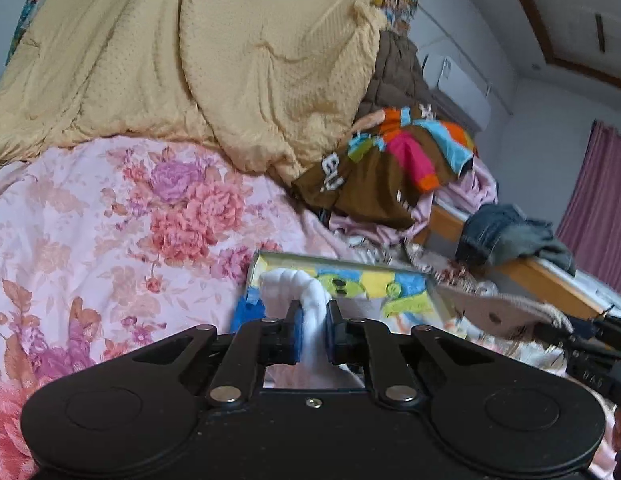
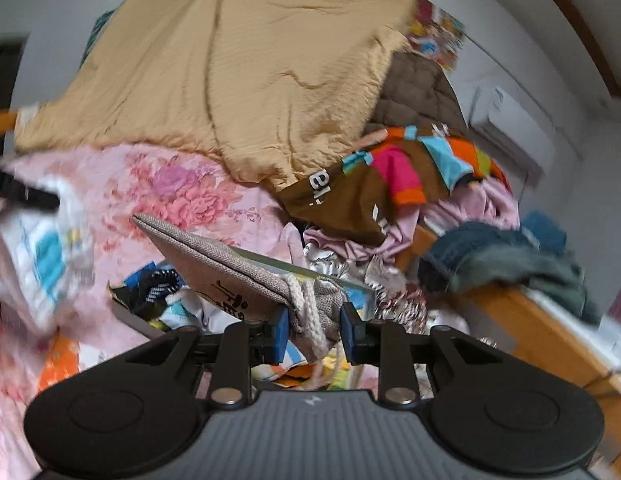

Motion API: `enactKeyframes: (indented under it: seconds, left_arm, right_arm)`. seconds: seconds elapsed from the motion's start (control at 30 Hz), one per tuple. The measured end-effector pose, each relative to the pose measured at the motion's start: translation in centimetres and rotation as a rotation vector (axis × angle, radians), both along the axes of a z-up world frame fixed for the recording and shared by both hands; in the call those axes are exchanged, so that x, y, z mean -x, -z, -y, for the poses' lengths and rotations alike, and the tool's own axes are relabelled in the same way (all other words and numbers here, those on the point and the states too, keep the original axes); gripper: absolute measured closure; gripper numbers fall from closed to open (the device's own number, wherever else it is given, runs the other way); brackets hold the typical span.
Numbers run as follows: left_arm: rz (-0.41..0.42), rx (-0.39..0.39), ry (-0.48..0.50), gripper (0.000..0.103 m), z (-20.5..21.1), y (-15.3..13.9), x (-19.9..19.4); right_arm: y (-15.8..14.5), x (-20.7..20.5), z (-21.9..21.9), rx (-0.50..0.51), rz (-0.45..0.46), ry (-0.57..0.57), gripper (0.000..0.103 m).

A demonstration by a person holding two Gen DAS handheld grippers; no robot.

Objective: Organize soft objects
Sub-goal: 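Carry the drawstring bag with the right tool while the left tool carries the white cloth to the tray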

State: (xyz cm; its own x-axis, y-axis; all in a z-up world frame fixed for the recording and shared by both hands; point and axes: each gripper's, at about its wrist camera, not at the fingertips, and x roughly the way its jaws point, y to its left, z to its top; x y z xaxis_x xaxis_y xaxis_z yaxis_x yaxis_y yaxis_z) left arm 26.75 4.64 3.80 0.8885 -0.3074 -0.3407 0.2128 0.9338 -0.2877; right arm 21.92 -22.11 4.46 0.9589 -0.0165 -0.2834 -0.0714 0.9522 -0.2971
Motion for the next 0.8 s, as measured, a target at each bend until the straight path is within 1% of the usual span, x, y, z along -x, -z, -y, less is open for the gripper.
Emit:
enactKeyframes:
  seconds: [0.13, 0.23, 0.33, 0.43, 0.6, 0.7, 0.8]
  left_arm:
    - [-0.033, -0.034, 0.0, 0.094, 0.4, 1.3, -0.6]
    - [-0.04, -0.034, -0.008, 0.094, 0.5, 1.4, -1.1]
    - [-0.041, -0.002, -0.01, 0.094, 0.8, 0.4, -2.2]
    - [-0.012, -0.005, -0.008, 0.094, 1.8, -1.1, -3.7]
    - [0.031, -0.024, 0.009, 0.094, 5.1, -3.3, -8.0]
    - [0.057, -0.031, 0.026, 0.094, 7.6, -4.4, -10.8]
    - [0.065, -0.034, 0.051, 0.094, 10.3, -5.0, -13.4]
  right_arm:
    - [0.5, -0.3, 0.4, -0.007, -0.01, -0.021, 0.073]
    - [0.7, -0.7, 0.4, -0.018, 0.002, -0.034, 0.073]
    - [0.8, -1.7, 0.1, -0.028, 0.013, -0.035, 0.073]
    - [0.7, -3.6, 0.2, -0.058, 0.037, -0.022, 0.073]
    - [0.7, -7.7, 1.1, -0.102, 0.057, 0.031, 0.073]
    - [1.5, -9.9, 2.0, -0.106, 0.048, 0.067, 0.073]
    - [2.5, -12.1, 3.5, -0.132, 0.019, 0.11, 0.073]
